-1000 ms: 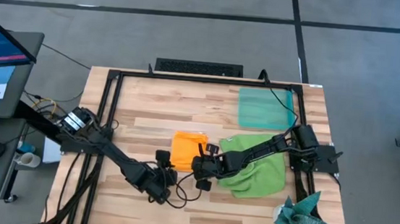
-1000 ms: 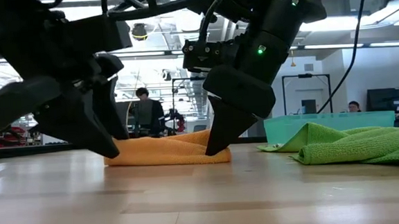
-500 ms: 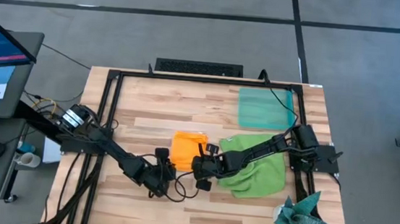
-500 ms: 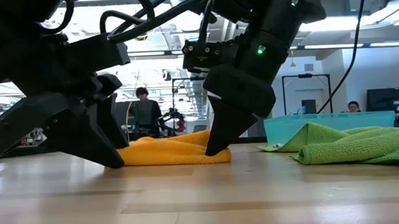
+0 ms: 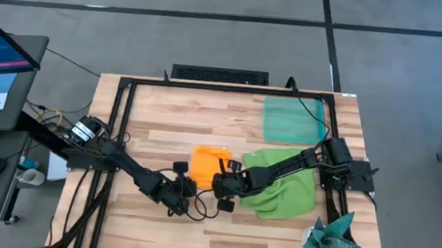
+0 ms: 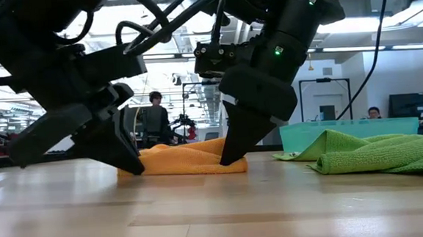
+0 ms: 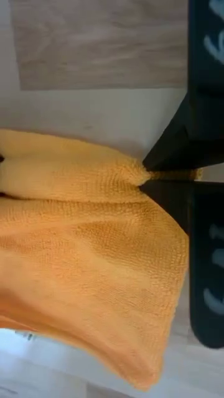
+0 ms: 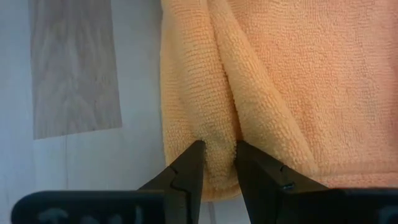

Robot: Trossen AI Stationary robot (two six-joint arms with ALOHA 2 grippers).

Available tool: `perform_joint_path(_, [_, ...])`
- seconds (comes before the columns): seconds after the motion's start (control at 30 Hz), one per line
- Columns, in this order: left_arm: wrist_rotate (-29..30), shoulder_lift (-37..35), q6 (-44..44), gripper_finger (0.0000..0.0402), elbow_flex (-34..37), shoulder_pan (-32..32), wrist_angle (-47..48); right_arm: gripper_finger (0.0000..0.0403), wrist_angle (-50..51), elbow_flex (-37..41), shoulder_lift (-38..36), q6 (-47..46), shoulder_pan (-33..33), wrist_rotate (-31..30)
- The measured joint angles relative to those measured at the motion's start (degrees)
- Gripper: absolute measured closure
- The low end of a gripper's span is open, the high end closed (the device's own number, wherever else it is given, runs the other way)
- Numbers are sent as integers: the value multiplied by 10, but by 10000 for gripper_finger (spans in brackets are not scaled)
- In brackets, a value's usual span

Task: Roll microfiber towels into tight, uniform cylinder then place into a basket
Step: Roll the orange towel

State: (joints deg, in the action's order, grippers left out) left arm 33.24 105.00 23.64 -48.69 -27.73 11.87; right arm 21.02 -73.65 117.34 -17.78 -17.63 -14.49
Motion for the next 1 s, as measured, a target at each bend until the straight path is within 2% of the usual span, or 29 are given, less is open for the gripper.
perform_joint_path(0.27, [-113, -23, 31, 397, -8, 23, 15, 285, 5, -2, -1, 6, -10, 25])
perform_joint_path(0.43, [-226, -67, 68, 398, -5, 39, 23, 285, 32, -24, -1, 33, -23, 31])
perform_joint_path(0.53, [-272, -79, 105, 399, -5, 49, 23, 285, 34, -32, -1, 58, -29, 31])
perform_joint_path(0.8, [-284, -81, 150, 397, -5, 66, 30, 283, 40, -37, -1, 72, -27, 30])
perform_joint_path(1.0, [-276, -81, 150, 396, -6, 70, 30, 254, 84, -56, -4, 93, -26, 28])
